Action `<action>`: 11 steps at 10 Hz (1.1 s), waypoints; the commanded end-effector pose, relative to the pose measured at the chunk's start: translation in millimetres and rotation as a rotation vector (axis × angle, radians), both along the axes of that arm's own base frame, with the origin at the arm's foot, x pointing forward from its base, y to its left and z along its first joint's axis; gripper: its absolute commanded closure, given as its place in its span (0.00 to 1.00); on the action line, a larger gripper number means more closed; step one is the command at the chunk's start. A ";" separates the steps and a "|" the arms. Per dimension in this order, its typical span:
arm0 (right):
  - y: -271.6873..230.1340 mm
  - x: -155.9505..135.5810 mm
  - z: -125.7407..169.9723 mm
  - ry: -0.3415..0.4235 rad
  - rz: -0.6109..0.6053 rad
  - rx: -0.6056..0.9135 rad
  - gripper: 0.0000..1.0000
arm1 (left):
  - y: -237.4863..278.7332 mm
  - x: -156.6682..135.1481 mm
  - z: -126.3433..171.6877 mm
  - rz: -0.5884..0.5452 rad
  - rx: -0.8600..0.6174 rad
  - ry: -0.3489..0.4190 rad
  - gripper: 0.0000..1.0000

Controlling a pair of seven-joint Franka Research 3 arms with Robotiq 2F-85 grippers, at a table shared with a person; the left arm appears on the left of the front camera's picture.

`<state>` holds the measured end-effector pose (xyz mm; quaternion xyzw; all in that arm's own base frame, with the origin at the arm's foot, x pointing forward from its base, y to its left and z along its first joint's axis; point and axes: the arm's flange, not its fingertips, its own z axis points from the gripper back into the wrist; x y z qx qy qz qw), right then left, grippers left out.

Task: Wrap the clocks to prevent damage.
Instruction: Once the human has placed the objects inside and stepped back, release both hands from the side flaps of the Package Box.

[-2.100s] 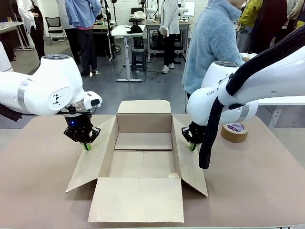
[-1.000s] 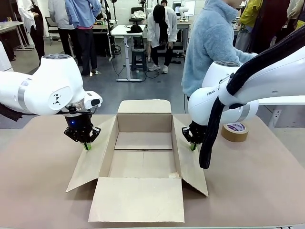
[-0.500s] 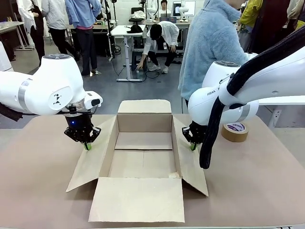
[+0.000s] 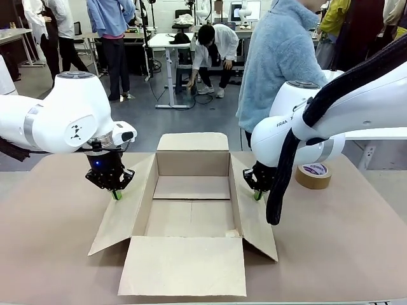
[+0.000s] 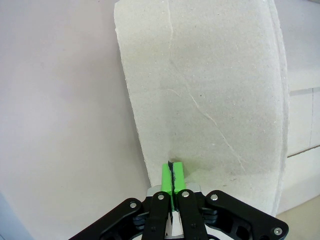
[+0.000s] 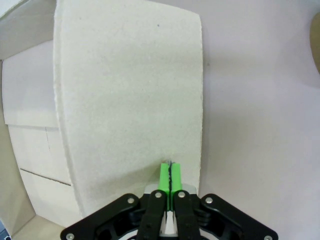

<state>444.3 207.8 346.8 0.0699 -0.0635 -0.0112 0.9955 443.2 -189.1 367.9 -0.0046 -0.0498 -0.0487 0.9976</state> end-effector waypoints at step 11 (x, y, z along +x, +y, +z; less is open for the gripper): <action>3.7 -1.0 -3.4 0.002 -0.017 -0.019 0.99 | -2.2 -0.5 0.2 0.009 0.023 -0.003 1.00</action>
